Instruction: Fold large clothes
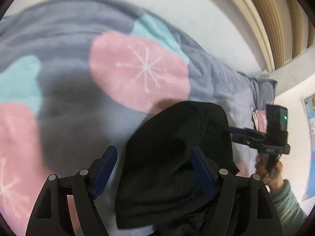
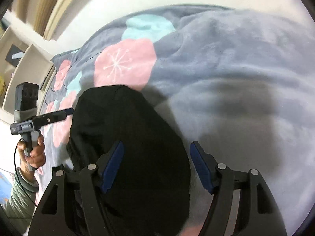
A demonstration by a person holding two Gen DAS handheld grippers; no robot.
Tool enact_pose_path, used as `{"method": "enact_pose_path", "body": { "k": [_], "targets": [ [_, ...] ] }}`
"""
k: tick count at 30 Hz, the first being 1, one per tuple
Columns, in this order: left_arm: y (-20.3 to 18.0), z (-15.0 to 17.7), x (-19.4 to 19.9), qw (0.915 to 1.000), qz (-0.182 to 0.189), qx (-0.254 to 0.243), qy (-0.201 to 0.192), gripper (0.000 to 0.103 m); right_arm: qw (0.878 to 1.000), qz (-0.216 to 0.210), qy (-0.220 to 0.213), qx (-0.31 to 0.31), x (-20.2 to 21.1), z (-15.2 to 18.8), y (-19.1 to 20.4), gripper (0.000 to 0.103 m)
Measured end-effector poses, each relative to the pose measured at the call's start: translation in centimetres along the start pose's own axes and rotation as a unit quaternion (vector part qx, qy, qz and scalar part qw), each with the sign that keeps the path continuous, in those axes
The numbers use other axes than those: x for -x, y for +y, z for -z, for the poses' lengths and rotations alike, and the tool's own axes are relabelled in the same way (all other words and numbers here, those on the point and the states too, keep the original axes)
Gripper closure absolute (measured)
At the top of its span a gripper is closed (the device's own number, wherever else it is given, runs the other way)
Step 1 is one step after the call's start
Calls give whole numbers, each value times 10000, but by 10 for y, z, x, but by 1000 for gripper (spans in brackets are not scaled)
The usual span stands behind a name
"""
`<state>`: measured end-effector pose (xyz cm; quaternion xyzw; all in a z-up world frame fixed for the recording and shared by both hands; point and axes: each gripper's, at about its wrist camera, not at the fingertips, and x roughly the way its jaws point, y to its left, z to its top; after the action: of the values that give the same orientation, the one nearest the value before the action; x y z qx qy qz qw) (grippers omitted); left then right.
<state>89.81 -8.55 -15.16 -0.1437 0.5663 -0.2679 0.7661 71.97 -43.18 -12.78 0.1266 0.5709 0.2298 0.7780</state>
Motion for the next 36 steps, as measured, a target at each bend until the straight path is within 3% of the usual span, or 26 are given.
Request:
{"method": "enact_pose_path", "body": {
  "k": [3, 6, 7, 8, 10, 11, 14, 20, 27, 33, 36],
  "targets": [
    [-6, 0, -24, 9990, 259, -179, 303, 25, 9998, -33, 207, 17, -24, -10, 3, 30],
    [-12, -5, -46, 9987, -72, -338, 376, 25, 9990, 161, 379, 162, -44, -9, 7, 34],
    [-15, -5, -49, 9985, -165, -402, 326, 27, 9987, 199, 378, 265, -48, -6, 11, 55],
    [-19, -4, -50, 9983, -241, -468, 242, 43, 9983, 211, 351, 413, -45, -2, 17, 73],
    [-28, 4, -45, 9968, -376, -702, 115, 72, 9969, 295, 181, 711, -34, 4, 31, 82],
    [-32, 10, -37, 9958, -401, -818, 57, 78, 9953, 341, 50, 910, -21, 11, 41, 84],
    [-49, 31, -3, 9934, -382, -1054, -254, 81, 9912, 388, -294, 1228, 17, 32, 68, 86],
    [-101, 109, 93, 9821, -405, -1594, -914, 81, 9760, 546, -1032, 1838, 114, 109, 142, 86],
    [-147, 219, 174, 9740, -561, -1806, -1244, 81, 9641, 732, -1309, 2192, 176, 217, 219, 86],
    [-155, 328, 190, 9791, -672, -1739, -818, 81, 9645, 1033, -1014, 2209, 173, 331, 254, 86],
    [-138, 382, 169, 9872, -753, -1366, -321, 80, 9782, 948, -432, 1799, 144, 385, 249, 81]
  ]
}}
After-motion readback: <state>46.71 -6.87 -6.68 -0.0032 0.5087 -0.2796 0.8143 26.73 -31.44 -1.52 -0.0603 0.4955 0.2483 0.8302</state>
